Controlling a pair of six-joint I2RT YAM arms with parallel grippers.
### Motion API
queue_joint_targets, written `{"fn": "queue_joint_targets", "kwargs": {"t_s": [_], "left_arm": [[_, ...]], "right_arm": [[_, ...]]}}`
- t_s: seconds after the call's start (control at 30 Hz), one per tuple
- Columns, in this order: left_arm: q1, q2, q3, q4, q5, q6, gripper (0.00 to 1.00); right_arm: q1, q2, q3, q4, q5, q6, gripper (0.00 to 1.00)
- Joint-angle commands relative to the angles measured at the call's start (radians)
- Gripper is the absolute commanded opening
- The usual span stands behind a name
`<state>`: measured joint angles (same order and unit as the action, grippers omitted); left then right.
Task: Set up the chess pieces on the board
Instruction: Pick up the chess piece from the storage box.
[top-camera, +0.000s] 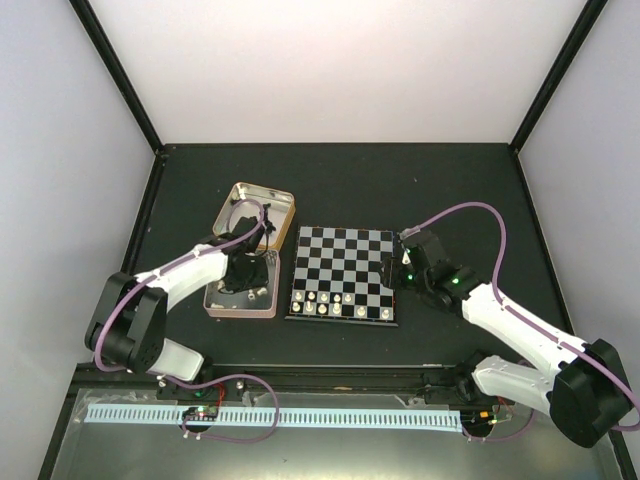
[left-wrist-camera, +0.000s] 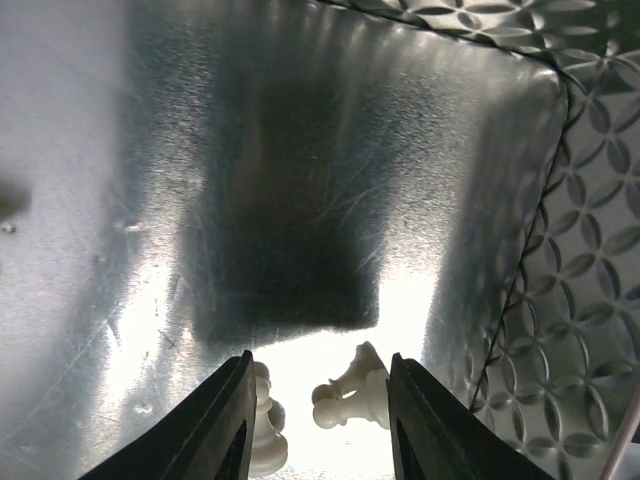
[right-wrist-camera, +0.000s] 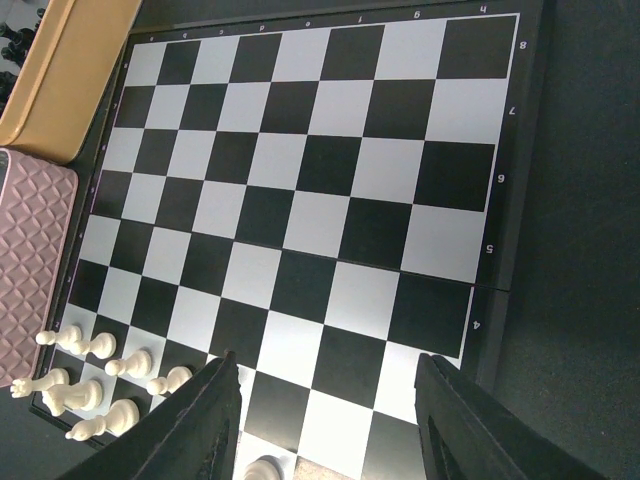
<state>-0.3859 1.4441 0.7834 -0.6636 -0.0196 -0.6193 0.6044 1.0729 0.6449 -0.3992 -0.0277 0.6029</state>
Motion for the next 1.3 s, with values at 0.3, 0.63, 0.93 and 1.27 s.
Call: {"fn": "queue_joint_targets", "kwargs": {"t_s": [0.3,0.63,0.93,1.27], "left_arm": [[0.007,0.035,0.027,-0.001,0.018,0.041,0.38],[0.009,-0.024,0.034,-0.100,-0.132,0.015,0.40],[0.012,-0.038,0.023,-0.114,-0.150,0.011,0.43],[0.059,-0.043,0.027,-0.156,-0.263,0.003,0.62]], "right_arm": [[-0.005,-0.011,0.016,0.017,0.014,-0.009,0.49],[-0.004,-0.006,0.015,0.023,0.010,-0.008,0.49],[-0.005,-0.001,0.013,0.025,0.002,-0.006,0.49],[-0.005,-0.003,0.012,0.024,-0.002,-0.005,0.49]]}}
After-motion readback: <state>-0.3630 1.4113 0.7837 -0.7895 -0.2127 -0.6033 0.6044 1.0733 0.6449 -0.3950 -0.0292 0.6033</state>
